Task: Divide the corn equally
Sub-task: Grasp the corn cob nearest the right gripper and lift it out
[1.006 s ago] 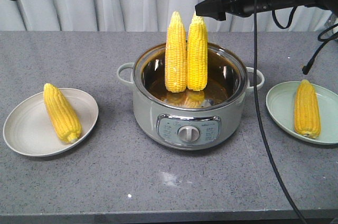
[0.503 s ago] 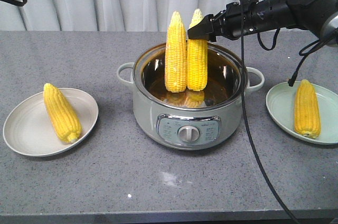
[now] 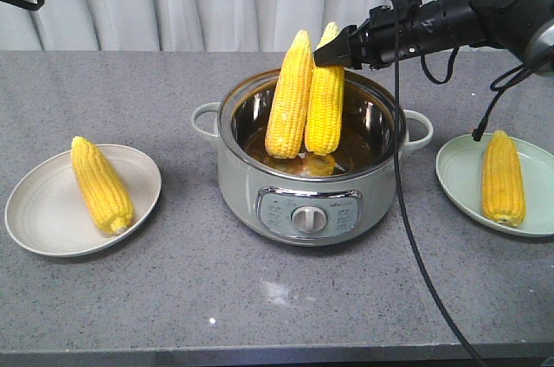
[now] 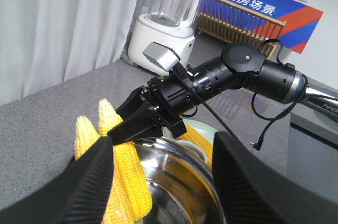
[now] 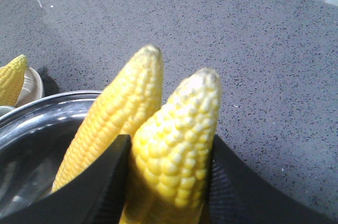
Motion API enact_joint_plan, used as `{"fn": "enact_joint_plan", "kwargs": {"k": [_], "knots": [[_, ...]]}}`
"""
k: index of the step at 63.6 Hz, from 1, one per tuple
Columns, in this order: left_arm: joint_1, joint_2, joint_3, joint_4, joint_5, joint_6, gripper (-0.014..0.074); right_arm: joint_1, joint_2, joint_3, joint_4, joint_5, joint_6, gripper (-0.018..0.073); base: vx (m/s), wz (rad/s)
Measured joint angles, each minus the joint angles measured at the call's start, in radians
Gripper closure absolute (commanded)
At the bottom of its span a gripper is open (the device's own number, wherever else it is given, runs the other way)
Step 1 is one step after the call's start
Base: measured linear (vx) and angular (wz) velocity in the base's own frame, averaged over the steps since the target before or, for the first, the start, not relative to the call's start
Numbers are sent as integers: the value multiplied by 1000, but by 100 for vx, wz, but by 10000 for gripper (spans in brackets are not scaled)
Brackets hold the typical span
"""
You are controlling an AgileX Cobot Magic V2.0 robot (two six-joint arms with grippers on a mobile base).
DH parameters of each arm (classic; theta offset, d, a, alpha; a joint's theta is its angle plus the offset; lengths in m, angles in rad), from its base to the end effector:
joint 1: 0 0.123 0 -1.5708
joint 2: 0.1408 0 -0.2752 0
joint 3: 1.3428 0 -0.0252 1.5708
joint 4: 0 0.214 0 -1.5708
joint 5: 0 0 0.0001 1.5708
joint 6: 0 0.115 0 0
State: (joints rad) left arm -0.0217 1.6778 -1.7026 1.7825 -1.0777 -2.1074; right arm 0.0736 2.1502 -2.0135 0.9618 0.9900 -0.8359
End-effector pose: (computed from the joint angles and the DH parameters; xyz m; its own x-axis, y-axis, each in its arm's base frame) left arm 0.3317 -0.1062 0.4237 -0.3490 -0.0484 -0.9359 0.8094 0.4877 -0.3271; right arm 0.4497 0.1123 0.2864 -0.5898 -0.1665 -0.7902 -0.6549 0.6711 0.3474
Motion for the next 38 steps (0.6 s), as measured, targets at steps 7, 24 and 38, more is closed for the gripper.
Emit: {"fn": "enact_joint_plan", "kwargs": {"k": [7, 24, 38], "knots": [[0, 0, 0, 0, 0, 0, 200, 0, -11, 0, -3, -3, -1, 568, 0, 0], [0, 0, 0, 0, -9, 0, 200, 0, -45, 0, 15, -61, -29, 568, 0, 0], [-1, 0, 0, 0, -23, 0, 204, 0, -94, 0, 23, -125, -48, 566, 0, 0]]}}
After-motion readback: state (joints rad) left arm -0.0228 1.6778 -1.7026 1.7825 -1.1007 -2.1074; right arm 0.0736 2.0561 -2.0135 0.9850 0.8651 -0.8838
